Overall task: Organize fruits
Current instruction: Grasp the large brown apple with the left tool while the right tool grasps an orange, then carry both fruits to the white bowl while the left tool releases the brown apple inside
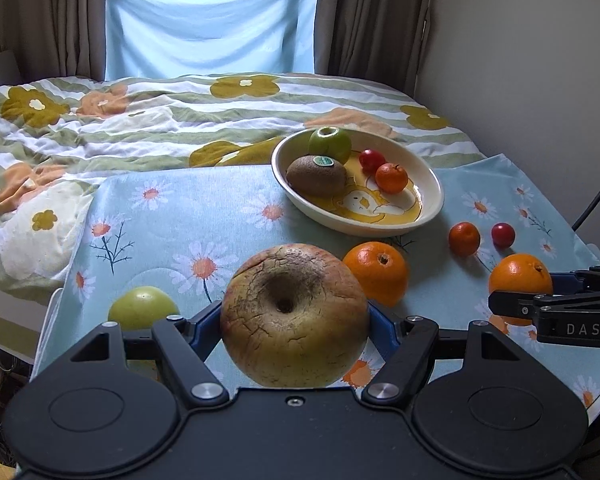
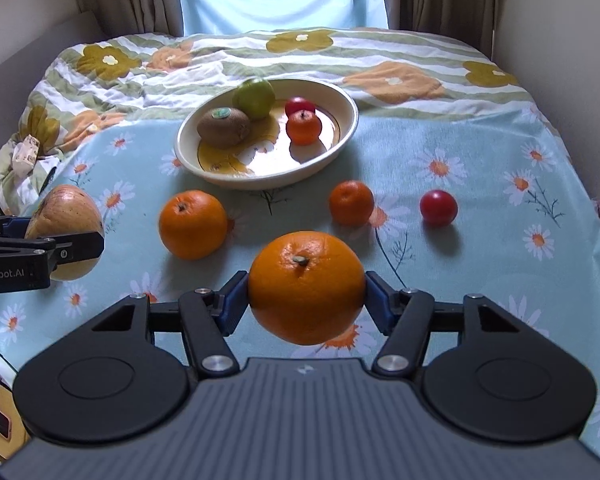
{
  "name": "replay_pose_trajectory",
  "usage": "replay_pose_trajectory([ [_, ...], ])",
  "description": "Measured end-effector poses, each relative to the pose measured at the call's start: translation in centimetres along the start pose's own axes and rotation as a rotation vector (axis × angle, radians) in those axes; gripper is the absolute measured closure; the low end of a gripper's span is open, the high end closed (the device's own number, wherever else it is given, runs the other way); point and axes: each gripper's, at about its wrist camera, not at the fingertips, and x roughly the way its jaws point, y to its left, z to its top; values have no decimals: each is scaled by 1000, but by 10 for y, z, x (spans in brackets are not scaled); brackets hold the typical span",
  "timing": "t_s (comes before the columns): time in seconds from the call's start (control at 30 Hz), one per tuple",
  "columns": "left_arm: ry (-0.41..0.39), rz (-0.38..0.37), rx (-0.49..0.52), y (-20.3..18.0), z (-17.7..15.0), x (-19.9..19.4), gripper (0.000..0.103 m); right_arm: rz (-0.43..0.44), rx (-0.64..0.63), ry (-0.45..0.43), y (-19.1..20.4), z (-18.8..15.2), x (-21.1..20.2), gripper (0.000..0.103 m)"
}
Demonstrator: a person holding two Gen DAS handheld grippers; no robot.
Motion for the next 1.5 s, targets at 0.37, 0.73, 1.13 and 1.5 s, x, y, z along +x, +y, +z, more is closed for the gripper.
replay_pose_trajectory([
  [0.37,-63,-55,70,-13,33,-33,26,-18,32,-63,4,39,-42,27],
  [0.73,-106,-70,109,-42,70,-17,26,-14,18,-125,-16,82,-45,27],
  [1.13,-74,7,78,-78,95,46,26,61,-39,-111,-60,125,0,27],
  [1.5,10,109,37,-96,98,115,26,128,-98,-73,-95,154,47,27],
])
